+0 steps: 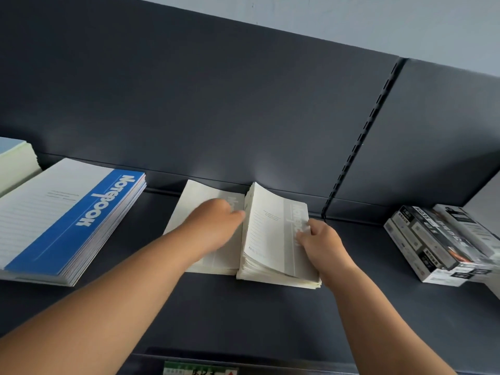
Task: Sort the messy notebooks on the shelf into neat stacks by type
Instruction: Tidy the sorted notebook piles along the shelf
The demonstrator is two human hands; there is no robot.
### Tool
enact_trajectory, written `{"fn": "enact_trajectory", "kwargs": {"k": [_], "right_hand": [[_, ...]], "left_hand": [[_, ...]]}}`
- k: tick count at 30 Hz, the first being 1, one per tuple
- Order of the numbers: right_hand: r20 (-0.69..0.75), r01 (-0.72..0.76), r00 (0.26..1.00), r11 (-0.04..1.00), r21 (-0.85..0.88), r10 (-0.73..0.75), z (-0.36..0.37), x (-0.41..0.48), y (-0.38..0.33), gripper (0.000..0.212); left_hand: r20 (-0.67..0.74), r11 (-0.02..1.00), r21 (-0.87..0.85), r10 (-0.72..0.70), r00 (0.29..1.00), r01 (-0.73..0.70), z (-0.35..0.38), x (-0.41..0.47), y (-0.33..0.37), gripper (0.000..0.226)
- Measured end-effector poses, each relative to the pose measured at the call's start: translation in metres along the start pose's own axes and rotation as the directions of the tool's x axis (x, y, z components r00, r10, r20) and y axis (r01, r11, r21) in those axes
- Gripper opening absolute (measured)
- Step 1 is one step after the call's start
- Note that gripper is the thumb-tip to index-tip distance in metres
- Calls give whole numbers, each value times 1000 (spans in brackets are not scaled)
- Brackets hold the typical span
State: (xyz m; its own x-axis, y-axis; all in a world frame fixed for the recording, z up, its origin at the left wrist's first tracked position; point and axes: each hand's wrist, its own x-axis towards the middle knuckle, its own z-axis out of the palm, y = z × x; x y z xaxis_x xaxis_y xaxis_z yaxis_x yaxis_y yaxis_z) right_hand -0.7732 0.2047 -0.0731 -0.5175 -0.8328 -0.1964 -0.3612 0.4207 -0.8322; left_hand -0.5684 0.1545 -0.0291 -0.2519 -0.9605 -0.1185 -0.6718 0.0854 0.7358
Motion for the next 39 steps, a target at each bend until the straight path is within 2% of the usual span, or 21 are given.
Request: {"fn": "enact_trajectory", "kwargs": {"k": [2, 3, 4, 8, 11, 14, 16, 18, 20, 22, 25, 29, 33, 36, 37, 39], "right_hand": [[0, -2, 1000, 1000, -3, 2, 1, 0, 1, 14], [2, 4, 1000, 1000, -6, -4, 0, -1, 0, 22], [4, 10, 1000, 1000, -7, -10, 0, -2, -1, 27], [9, 17, 1000, 1000, 12, -17, 0, -5, 0, 47], [18, 35, 999, 999, 36, -36, 0, -4, -1, 49], [25, 36, 999, 999, 32, -37, -2, -3, -2, 54], [26, 49, 998, 998, 44, -51, -3, -3, -2, 53], [31, 55, 998, 997, 55, -57, -4, -3, -2, 50], [51, 56, 997, 997, 62, -60, -6, -4, -2, 47], [59, 60, 996, 996, 72, -64, -8, -6, -4, 41], [77, 35, 996, 993, 112, -44, -10, -3, -4, 45], [78, 45, 995, 983, 180, -60, -15, 2, -7, 20], [31, 90, 994, 954, 287, -103, -23, 3, -18, 16], [60, 42, 996, 951, 307, -64, -22, 8, -21, 45], [60, 31, 997, 957, 290, -50, -19, 9, -22, 45], [44, 18, 999, 971, 237, -29, -11, 11, -21, 19]], "left_hand": [[137, 987, -118, -96, 986, 113, 11, 3, 10, 27], [173, 978, -130, -138, 975, 162, 16, 4, 12, 33], [188, 974, -134, -156, 970, 183, 20, 6, 12, 30], [171, 967, -155, -176, 969, 203, 26, 8, 16, 22], [125, 962, -187, -178, 976, 199, 27, 9, 19, 19], [80, 973, -130, -181, 980, 190, 33, 10, 21, 29], [77, 967, -160, -189, 979, 199, 35, 10, 23, 27], [62, 948, -253, -184, 981, 194, 36, 11, 26, 15], [62, 916, -352, -184, 981, 194, 38, 12, 31, 32], [82, 890, -403, -197, 977, 213, 41, 14, 36, 34], [119, 857, -445, -231, 966, 260, 42, 16, 37, 39], [136, 782, -560, -239, 961, 274, 25, 15, 30, 26], [87, 714, -668, -202, 975, 208, -13, 8, 21, 22], [17, 723, -669, -220, 975, 175, -48, 3, 7, 22], [-3, 735, -656, -227, 974, 170, -59, 2, 2, 24], [-42, 789, -591, -239, 970, 169, -74, 1, -9, 27]]}}
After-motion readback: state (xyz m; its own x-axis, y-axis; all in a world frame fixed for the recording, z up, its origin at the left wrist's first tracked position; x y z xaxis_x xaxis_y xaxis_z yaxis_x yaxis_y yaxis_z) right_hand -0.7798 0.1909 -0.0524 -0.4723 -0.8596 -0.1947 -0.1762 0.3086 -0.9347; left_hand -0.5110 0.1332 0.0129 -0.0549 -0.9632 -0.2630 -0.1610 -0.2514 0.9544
